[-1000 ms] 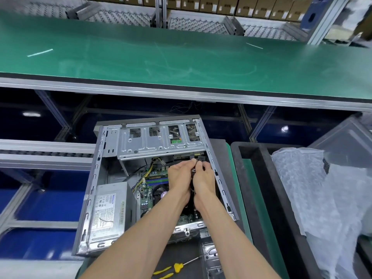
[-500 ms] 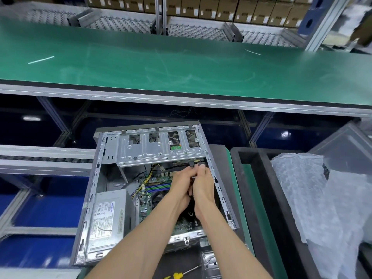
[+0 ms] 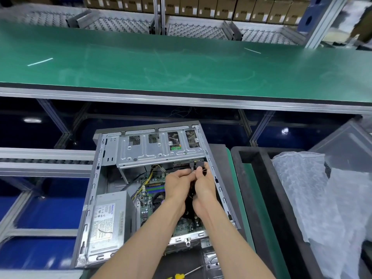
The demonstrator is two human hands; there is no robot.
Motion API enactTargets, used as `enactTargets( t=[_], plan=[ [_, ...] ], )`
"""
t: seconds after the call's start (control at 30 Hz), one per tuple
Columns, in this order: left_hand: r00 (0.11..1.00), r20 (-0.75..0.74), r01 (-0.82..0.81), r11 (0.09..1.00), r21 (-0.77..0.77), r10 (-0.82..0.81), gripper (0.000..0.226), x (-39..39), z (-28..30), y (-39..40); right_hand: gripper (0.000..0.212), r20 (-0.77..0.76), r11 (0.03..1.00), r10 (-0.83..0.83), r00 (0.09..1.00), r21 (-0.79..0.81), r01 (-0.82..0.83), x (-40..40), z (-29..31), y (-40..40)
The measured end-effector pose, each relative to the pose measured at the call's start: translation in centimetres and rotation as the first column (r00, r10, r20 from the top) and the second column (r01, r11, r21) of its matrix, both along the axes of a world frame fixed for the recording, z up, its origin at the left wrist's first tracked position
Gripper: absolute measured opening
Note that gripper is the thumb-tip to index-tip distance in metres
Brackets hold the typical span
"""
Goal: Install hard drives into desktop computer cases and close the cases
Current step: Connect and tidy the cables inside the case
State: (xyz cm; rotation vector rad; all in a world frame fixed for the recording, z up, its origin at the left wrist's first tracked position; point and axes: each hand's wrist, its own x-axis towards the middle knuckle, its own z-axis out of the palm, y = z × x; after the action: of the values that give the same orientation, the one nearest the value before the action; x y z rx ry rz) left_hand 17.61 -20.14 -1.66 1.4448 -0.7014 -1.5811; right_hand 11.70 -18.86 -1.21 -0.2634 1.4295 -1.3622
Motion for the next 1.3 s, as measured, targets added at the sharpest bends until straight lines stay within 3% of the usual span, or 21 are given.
enactTargets(
  t=[0.07,0.13,0.2,0.4,0.7,1.0,1.17,1.23,1.3],
  plan=[
    [0.987,0.152,-0.023,0.989,-0.147,0.046,0.024,0.4,0.0,0.2,0.029,0.073,1.000,0.001,0.997,-0.006,0.000,-0.1,0.3,0.2],
    [0.988,0.149,0.016,0.964,-0.266,0.025,0.031,0.6,0.4,0.3,0.028,0.127,1.000,-0.017,0.992,-0.008,0.018,-0.2,0.4,0.4],
    [0.995,0.092,0.061,0.956,-0.286,-0.036,0.036,0.6,0.7,0.3,0.029,0.168,0.999,-0.020,0.986,-0.028,0.025,-0.1,0.6,0.6],
    [0.998,0.053,0.055,0.956,-0.288,-0.041,0.031,0.7,0.4,0.2,0.027,0.093,0.997,0.028,0.995,-0.080,-0.021,0.1,0.7,0.8],
    [0.998,0.058,0.031,0.960,-0.277,-0.015,0.013,0.2,0.8,0.2,0.032,0.144,0.998,-0.038,0.989,-0.036,0.043,0.1,0.6,0.8],
    [0.984,0.156,-0.059,0.985,-0.164,0.085,0.011,-1.2,0.8,-0.3,0.029,-0.084,0.998,-0.031,0.996,0.045,0.034,0.6,0.8,0.2],
    [0.927,0.332,-0.137,0.981,-0.139,0.177,0.024,-0.8,0.3,-0.5,0.025,-0.170,0.995,-0.067,0.983,0.064,0.079,0.7,0.8,-0.3],
    [0.940,0.301,-0.130,0.985,-0.114,0.159,0.021,-0.6,0.1,-0.4,0.023,-0.172,0.994,-0.080,0.982,0.065,0.092,0.8,0.8,-0.4],
    [0.976,0.168,-0.126,0.990,-0.068,0.136,0.012,-0.6,0.0,-0.4,0.023,-0.162,0.992,-0.095,0.982,0.061,0.107,0.9,0.8,-0.4]
  ],
)
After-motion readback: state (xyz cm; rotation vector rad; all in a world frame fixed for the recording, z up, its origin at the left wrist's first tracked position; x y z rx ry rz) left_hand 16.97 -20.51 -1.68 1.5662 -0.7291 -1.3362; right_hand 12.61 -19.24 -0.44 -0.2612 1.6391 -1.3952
